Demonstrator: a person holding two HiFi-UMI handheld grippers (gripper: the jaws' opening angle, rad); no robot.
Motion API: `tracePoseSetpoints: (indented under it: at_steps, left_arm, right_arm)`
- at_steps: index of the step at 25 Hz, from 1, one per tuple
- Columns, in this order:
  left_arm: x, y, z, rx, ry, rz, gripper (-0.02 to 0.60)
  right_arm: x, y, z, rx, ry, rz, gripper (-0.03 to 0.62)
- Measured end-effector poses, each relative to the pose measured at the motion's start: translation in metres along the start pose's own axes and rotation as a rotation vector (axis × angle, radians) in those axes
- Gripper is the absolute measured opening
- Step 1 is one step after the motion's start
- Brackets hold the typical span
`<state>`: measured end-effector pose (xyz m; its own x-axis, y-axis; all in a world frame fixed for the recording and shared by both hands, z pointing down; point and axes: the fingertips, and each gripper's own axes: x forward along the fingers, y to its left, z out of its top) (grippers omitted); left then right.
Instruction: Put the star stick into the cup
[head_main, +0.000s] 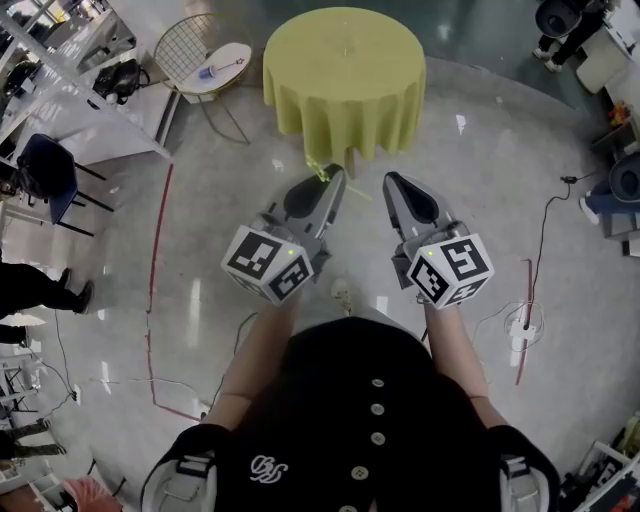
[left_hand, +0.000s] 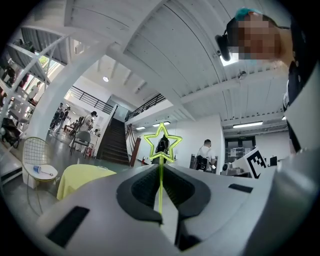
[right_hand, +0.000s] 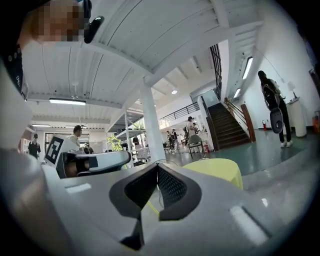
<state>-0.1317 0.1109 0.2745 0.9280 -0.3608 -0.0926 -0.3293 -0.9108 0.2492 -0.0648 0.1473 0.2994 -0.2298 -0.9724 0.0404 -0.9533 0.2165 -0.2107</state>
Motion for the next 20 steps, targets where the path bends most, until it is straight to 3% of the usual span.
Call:
tracePoseSetpoints:
  at_steps: [12, 20]
  left_arm:
    - [0.028, 0.057, -0.008, -0.027, 0.045, -0.034, 0.023]
    - [0.045, 0.087, -0.012, -0.045, 0.043, -0.007, 0.023]
  right_arm:
    - [0.050, -0.025, -0.004, 0.030, 0.008, -0.050, 0.003]
    - [0.073, -0.047, -0.012, 0.031, 0.034, -0.059, 0.003]
